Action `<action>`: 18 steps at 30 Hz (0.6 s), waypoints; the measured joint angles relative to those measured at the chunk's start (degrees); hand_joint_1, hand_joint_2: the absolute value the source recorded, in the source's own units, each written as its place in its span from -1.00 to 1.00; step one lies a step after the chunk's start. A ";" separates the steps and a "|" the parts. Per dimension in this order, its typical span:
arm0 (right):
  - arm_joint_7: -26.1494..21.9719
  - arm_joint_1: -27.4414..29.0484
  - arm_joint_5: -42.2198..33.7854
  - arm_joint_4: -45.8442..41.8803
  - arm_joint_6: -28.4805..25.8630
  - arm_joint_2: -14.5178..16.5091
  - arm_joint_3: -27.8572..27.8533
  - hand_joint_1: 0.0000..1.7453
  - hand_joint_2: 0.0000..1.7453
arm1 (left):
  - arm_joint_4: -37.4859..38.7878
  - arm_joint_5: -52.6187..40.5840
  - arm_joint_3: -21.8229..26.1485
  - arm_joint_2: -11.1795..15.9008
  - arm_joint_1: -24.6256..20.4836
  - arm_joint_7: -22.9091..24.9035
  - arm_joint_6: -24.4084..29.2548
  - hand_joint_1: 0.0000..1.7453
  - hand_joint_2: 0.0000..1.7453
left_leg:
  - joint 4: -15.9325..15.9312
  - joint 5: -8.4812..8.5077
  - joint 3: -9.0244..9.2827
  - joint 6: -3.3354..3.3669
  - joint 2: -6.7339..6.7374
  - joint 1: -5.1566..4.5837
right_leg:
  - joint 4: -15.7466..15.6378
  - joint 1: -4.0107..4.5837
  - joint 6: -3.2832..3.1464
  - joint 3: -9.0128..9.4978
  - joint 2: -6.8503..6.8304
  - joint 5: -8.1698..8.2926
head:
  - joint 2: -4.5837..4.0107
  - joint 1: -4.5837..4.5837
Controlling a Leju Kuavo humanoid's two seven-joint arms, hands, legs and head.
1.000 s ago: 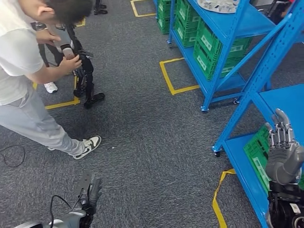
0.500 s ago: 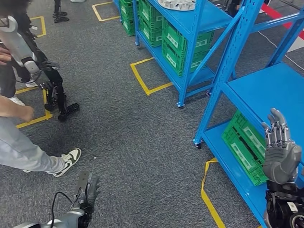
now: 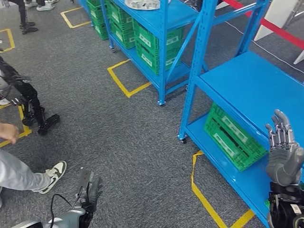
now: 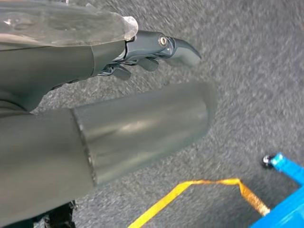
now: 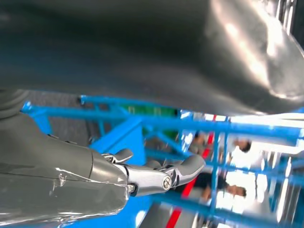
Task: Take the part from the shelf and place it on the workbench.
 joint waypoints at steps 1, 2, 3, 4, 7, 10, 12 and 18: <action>0.05 -0.02 0.18 0.00 0.02 0.03 -0.04 -1.00 -1.00 | 0.00 -0.02 0.01 -0.05 -0.11 0.02 0.00 -1.00 -1.00 | 1.13 -0.81 -0.35 -0.24 -1.05 0.14 | -0.16 -0.09 -0.35 0.09 0.72 0.15 | 0.00 -0.07; 0.11 -0.05 0.39 -0.01 0.01 0.05 -0.07 -1.00 -1.00 | 0.00 -0.04 0.01 -0.09 -0.17 0.05 0.00 -1.00 -1.00 | 3.56 -2.24 -1.38 -0.47 -2.67 0.28 | -0.34 -0.22 -0.68 0.21 1.41 0.28 | 0.00 -0.24; 0.17 -0.05 0.60 -0.01 -0.01 0.07 -0.07 -1.00 -1.00 | 0.00 -0.05 0.02 -0.10 -0.16 0.07 0.00 -1.00 -1.00 | 7.31 -4.10 -3.15 -0.59 -4.55 0.40 | -0.39 -0.31 -0.96 0.23 2.04 0.35 | 0.00 -0.45; 0.24 -0.02 0.77 0.00 -0.04 0.09 -0.06 -1.00 -1.00 | 0.00 -0.05 0.02 -0.12 -0.06 0.11 0.00 -1.00 -1.00 | 11.71 -5.98 -5.42 -0.64 -5.73 0.41 | -0.40 -0.33 -1.18 0.20 2.74 0.36 | 0.00 -0.66; 0.45 0.29 1.42 0.08 -0.41 0.20 -0.06 -1.00 -1.00 | 0.00 -0.02 0.02 -0.12 0.31 0.40 0.00 -1.00 -1.00 | 17.71 -6.48 -9.36 -0.61 -6.55 0.41 | -0.35 -0.28 -1.38 0.25 5.38 0.36 | 0.00 -0.92; 0.61 0.36 2.37 0.13 -0.88 0.26 -0.07 -1.00 -1.00 | 0.00 -0.01 0.02 0.01 0.18 0.68 -0.12 -1.00 -1.00 | 6.63 -0.01 -5.08 -0.11 -8.61 0.58 | -0.04 -0.23 -1.15 0.31 7.88 0.22 | 0.00 -1.06; 0.69 0.33 2.57 0.15 -0.93 0.31 -0.09 -1.00 -1.00 | 0.00 -0.04 0.03 0.11 0.06 0.89 -0.36 -1.00 -1.00 | 1.28 1.77 -2.81 0.21 -10.38 0.80 | 0.26 -0.21 -0.67 0.01 9.23 0.05 | 0.00 -1.01; 0.73 0.19 2.71 0.17 -0.57 0.32 -0.45 -1.00 -1.00 | -0.02 0.03 0.07 -0.05 -0.25 1.65 -1.43 -1.00 -1.00 | -0.42 1.87 -1.75 1.86 -7.36 0.78 | 6.62 -0.37 1.14 -3.63 5.38 -3.54 | 0.00 -0.26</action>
